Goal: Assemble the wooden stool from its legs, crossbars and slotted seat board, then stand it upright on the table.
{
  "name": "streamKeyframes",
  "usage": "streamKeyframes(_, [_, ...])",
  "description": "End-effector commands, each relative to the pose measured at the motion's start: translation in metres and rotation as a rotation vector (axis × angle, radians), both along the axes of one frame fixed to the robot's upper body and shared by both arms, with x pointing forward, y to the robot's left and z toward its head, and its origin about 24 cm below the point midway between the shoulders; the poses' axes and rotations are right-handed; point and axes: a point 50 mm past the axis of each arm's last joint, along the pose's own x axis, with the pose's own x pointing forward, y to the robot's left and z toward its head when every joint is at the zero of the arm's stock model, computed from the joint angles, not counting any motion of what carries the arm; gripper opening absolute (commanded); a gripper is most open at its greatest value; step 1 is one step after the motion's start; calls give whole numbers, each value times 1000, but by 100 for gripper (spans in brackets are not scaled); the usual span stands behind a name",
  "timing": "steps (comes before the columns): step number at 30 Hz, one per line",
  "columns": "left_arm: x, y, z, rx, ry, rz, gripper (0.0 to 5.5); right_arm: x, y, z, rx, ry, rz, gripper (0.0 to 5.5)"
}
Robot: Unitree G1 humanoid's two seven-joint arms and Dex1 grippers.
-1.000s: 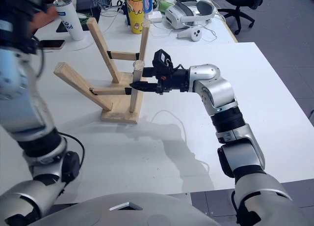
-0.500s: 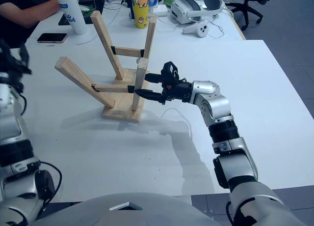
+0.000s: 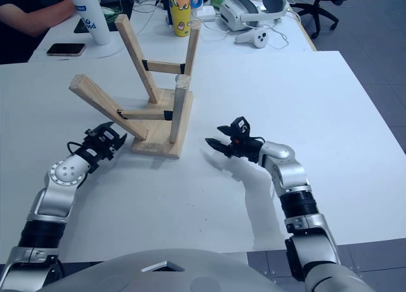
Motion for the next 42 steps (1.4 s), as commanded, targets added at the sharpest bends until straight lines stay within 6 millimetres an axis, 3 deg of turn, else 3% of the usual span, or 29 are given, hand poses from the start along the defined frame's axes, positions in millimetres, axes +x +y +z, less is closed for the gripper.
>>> streamKeyframes(1, [-4,-14,-4,63,44,-85,252,-4,22,-11,-11,8,-60,331])
streamKeyframes(6, [-3,-38,-9,-13,64,-116,252,-11,44,-20,-19,49,-60,331])
streamKeyframes(12, [0,-49,-5,-58,55,-88,252,-10,47,-24,-37,75,-50,331])
streamKeyframes(14, [0,-43,-3,-71,53,-56,252,-10,44,-25,-47,73,-60,331])
streamKeyframes(19, [-13,-8,6,-234,-35,132,252,-5,19,-24,-69,34,-200,259])
streamKeyframes(21, [-22,2,14,-331,-117,177,231,-5,10,-23,-49,27,-252,237])
streamKeyframes(24, [-47,5,11,-476,-113,171,193,-8,-5,-24,-38,21,-334,192])
streamKeyframes(28, [-76,-12,-4,-573,43,-20,135,-14,-21,-25,-32,5,-413,133])
streamKeyframes(30, [-78,-28,-1,-611,57,-122,109,-14,-26,-23,-28,-16,-446,106])
streamKeyframes(37, [-47,-78,6,-683,26,-213,2,-4,-27,-13,15,-59,-459,0])
streamKeyframes(42, [-30,-92,-8,-627,47,-117,2,5,-20,-3,58,-84,-421,0])
